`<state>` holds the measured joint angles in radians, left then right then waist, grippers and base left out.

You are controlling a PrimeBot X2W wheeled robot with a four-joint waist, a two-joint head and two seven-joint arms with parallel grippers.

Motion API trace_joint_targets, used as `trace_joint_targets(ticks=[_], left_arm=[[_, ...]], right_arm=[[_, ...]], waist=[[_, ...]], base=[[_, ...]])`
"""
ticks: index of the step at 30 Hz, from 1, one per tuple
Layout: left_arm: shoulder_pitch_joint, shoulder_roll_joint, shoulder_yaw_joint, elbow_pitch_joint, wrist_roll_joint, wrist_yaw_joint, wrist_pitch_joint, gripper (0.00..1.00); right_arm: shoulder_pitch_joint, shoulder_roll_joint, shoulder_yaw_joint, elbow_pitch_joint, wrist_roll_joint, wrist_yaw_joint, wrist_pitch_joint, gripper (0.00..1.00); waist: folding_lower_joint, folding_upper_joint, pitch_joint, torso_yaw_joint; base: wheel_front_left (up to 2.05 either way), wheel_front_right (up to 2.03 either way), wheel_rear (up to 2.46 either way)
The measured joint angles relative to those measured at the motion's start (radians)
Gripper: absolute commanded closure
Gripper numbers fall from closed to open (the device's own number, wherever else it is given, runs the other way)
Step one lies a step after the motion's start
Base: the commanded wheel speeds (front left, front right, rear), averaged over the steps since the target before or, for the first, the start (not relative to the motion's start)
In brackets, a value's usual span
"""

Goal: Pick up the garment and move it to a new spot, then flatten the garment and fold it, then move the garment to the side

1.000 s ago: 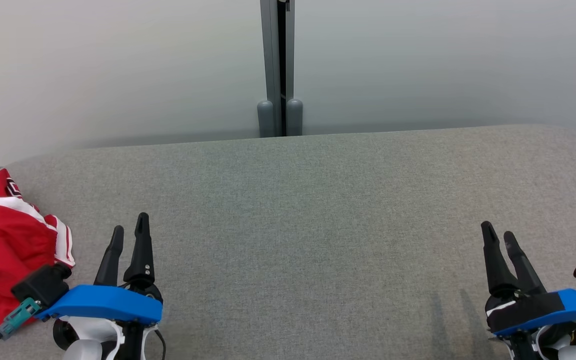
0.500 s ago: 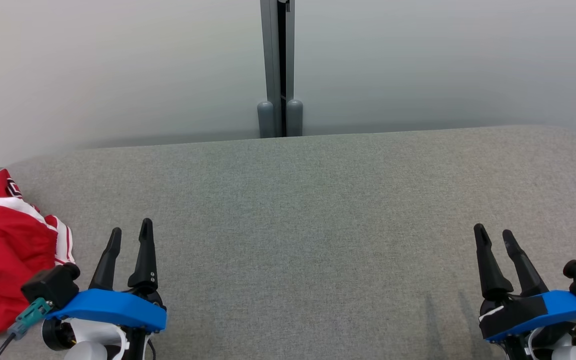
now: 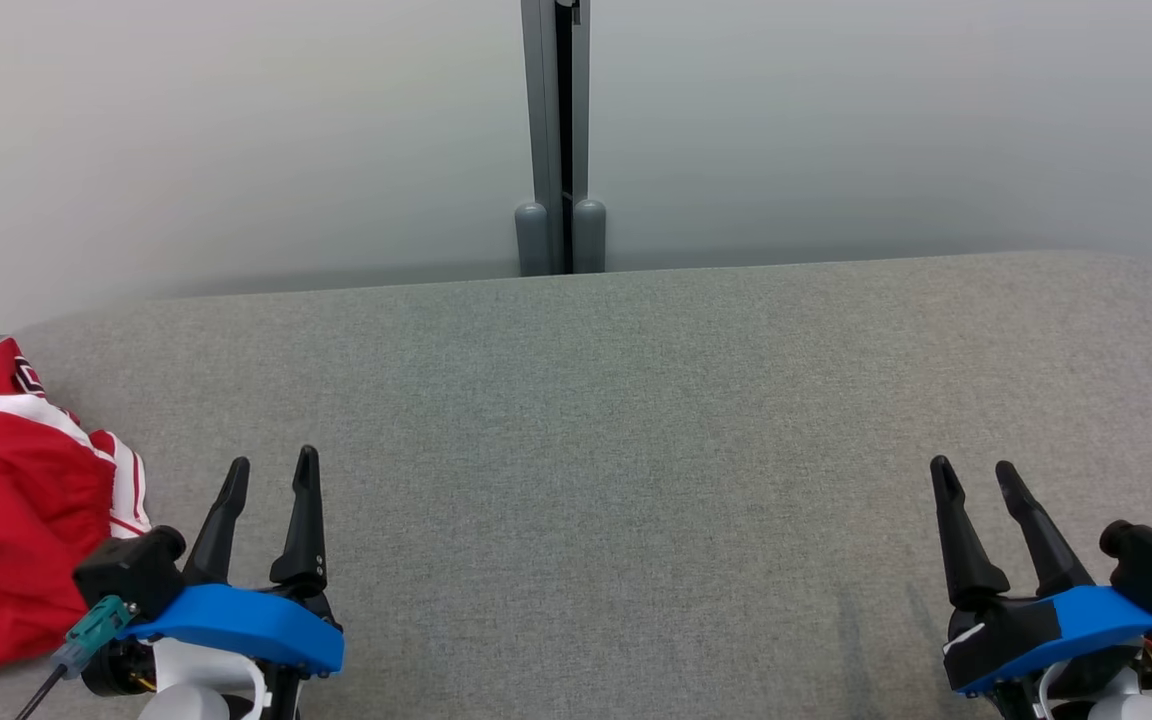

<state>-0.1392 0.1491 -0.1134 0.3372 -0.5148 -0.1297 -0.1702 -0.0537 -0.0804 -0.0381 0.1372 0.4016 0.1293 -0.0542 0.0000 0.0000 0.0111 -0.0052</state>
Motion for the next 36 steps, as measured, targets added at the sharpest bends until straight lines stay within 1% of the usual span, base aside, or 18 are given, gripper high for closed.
trace_joint_targets(ticks=[19, 36], left_arm=[[-0.006, 0.002, -0.017, 0.053, 0.149, 0.0, -0.043, 0.0], [-0.008, 0.002, -0.027, 0.095, 0.247, 0.003, -0.074, 0.0]], right_arm=[[0.001, 0.008, -0.003, -0.005, -0.144, 0.0, -0.014, 0.0], [0.001, 0.018, -0.017, -0.005, -0.255, 0.001, -0.028, 0.0]], waist=[[0.0002, 0.0, 0.01, -0.002], [0.0, 0.0, 0.013, 0.0]], base=[[0.0, 0.0, 0.0], [0.0, 0.0, 0.0]])
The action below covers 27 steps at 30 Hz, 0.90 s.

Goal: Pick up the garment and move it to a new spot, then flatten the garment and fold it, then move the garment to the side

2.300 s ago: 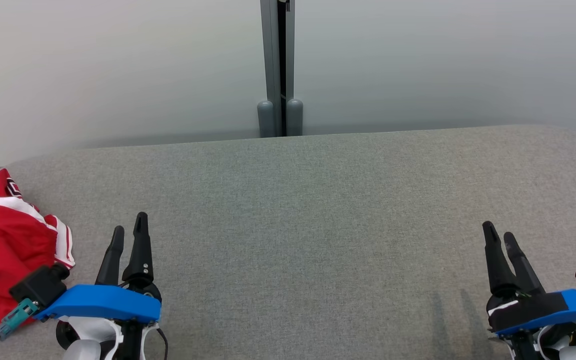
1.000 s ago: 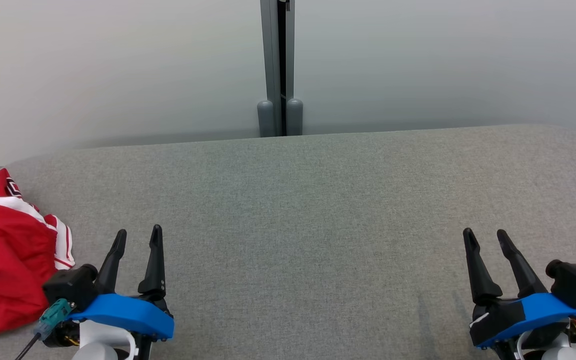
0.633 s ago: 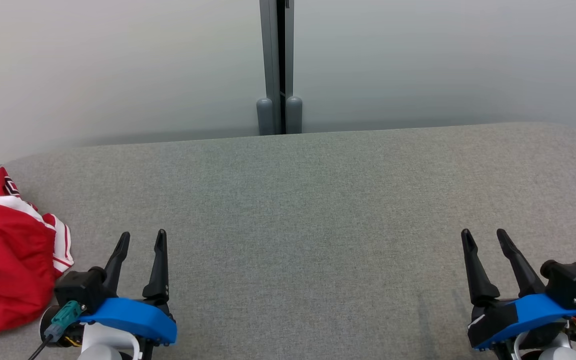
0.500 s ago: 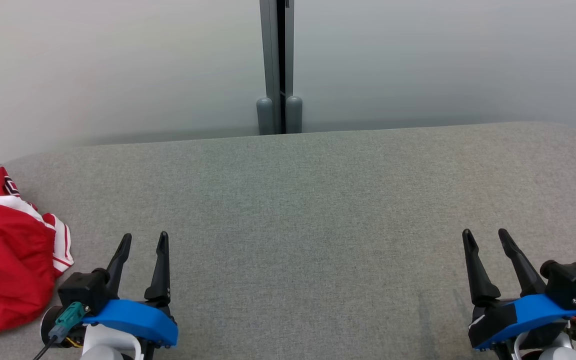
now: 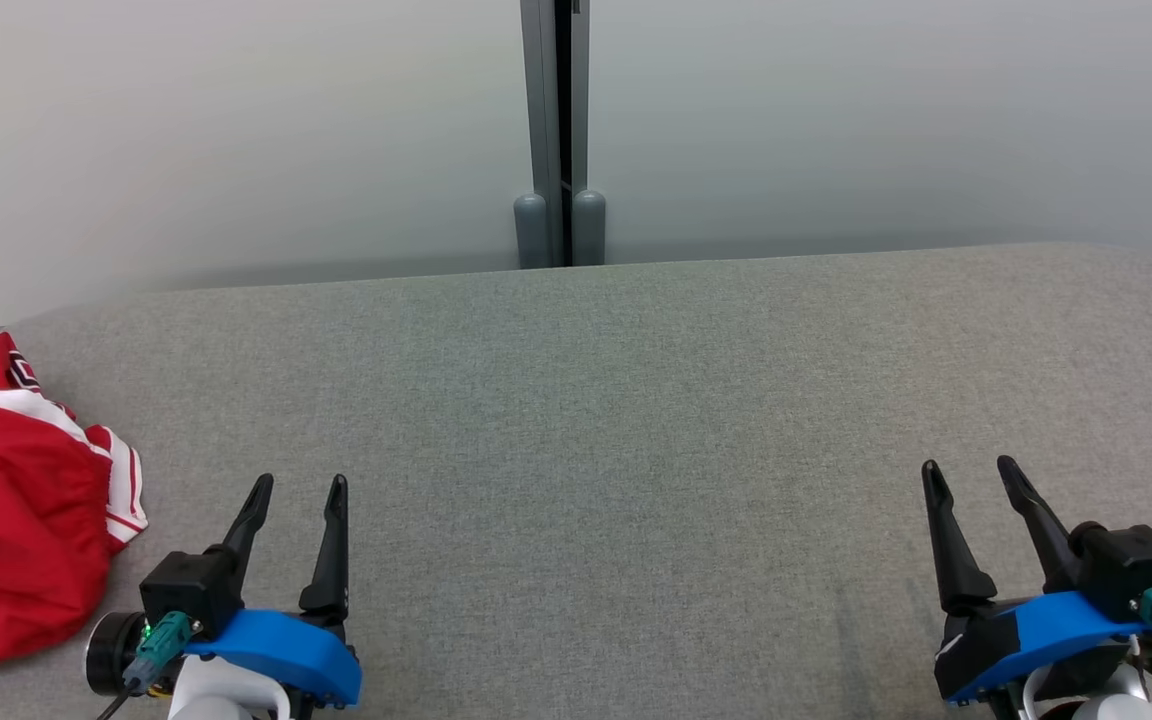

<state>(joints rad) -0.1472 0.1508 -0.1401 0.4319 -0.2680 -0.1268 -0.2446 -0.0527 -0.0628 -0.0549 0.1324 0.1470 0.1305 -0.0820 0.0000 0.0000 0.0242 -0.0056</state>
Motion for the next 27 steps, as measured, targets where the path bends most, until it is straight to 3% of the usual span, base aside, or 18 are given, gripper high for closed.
trace_joint_targets(ticks=[10, 27], left_arm=[[-0.001, 0.002, -0.007, 0.016, 0.052, 0.002, -0.017, 0.0], [-0.005, 0.002, -0.002, 0.025, 0.045, 0.004, -0.017, 0.0]], right_arm=[[0.0, 0.003, -0.008, -0.002, -0.061, 0.0, -0.009, 0.0], [0.001, 0.008, -0.015, 0.001, -0.048, 0.0, -0.012, 0.0]], waist=[[0.0, 0.0, -0.002, 0.001], [0.0, 0.0, 0.0, 0.003]], base=[[0.0, 0.0, 0.0], [0.0, 0.0, 0.0]])
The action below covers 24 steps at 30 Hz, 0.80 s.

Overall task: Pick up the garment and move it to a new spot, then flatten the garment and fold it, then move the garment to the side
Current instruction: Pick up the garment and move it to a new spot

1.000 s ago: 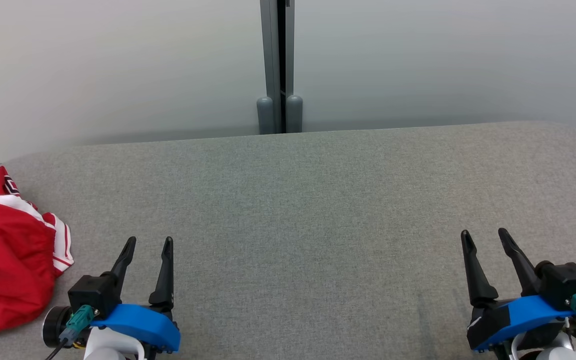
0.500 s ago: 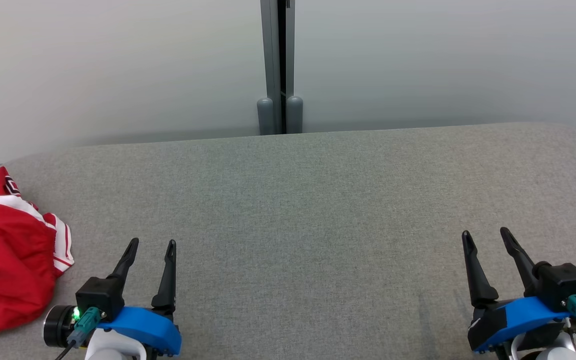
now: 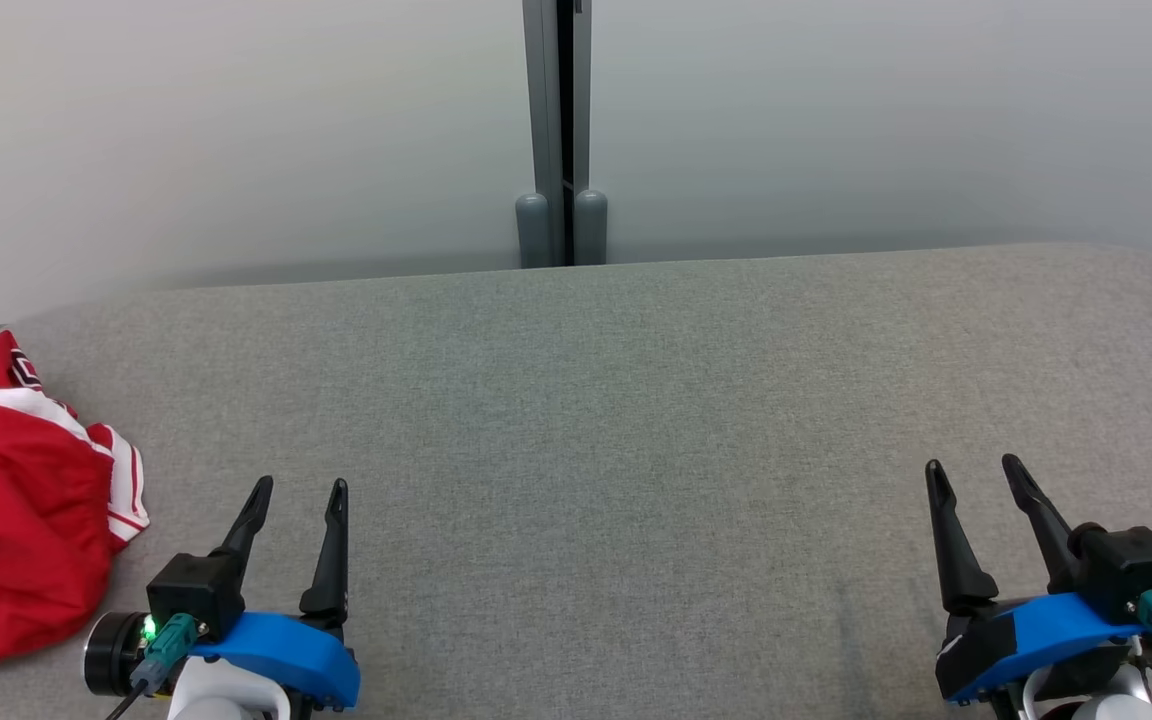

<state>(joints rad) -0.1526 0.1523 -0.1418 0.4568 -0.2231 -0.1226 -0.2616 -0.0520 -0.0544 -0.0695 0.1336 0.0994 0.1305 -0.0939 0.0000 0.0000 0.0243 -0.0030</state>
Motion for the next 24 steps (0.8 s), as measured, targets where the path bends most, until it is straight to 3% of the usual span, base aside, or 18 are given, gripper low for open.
trace_joint_targets(ticks=[9, 24], left_arm=[[-0.012, -0.006, 0.018, -0.008, -0.004, 0.017, 0.0, 0.0], [-0.013, -0.002, 0.066, -0.028, -0.008, 0.033, -0.001, 0.0]], right_arm=[[-0.002, 0.001, 0.012, -0.028, -0.005, 0.0, 0.0, 0.0], [-0.009, -0.004, 0.065, -0.062, -0.007, 0.0, 0.006, 0.0]], waist=[[0.0001, 0.0, 0.002, 0.051], [0.0, 0.0, -0.003, 0.272]], base=[[0.0, 0.0, 0.0], [0.0, 0.0, 0.0]])
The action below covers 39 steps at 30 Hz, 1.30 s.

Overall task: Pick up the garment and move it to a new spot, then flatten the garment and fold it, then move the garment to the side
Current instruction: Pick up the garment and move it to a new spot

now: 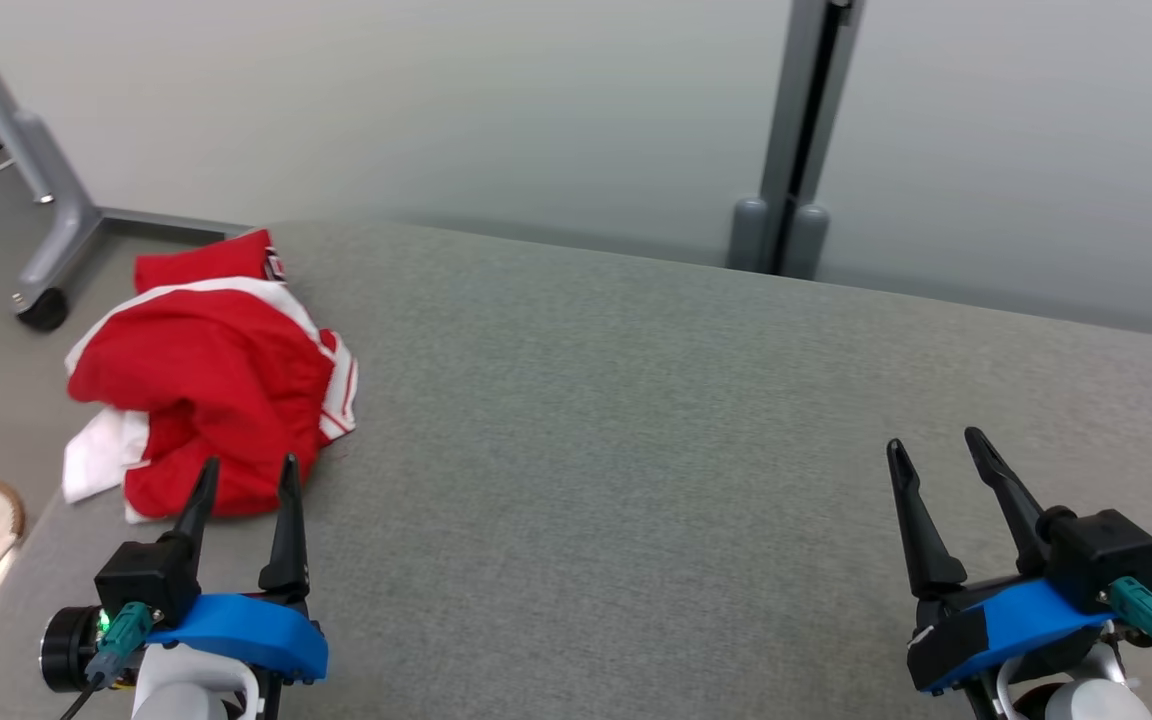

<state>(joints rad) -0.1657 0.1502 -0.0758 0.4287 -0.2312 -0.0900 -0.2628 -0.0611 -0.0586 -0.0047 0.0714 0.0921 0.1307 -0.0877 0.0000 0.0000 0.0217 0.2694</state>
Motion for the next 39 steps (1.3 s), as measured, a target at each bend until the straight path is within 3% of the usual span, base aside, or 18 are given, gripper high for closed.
trace_joint_targets(ticks=[11, 22, 39], left_arm=[[0.012, -0.008, 0.029, -0.008, -0.005, 0.006, 0.0, 0.0], [-0.045, -0.026, 0.037, 0.019, -0.004, 0.004, 0.0, 0.0], [-0.456, -0.001, -0.01, 0.534, -0.107, -0.034, 0.079, 0.0]], right_arm=[[-0.008, -0.002, 0.01, -0.019, 0.002, 0.0, 0.011, 0.0], [-0.04, -0.021, 0.021, -0.052, 0.003, 0.0, 0.034, 0.0], [-0.129, -0.088, 0.013, -0.127, 0.001, 0.0, 0.077, 0.0]], waist=[[0.0, 0.0, 0.024, 0.105], [0.0, 0.0, 0.106, 0.091], [0.0002, 0.0001, 0.339, 0.046]], base=[[0.0, 0.0, 0.0], [0.0, 0.0, 0.0], [0.0, 0.0, 0.0]])
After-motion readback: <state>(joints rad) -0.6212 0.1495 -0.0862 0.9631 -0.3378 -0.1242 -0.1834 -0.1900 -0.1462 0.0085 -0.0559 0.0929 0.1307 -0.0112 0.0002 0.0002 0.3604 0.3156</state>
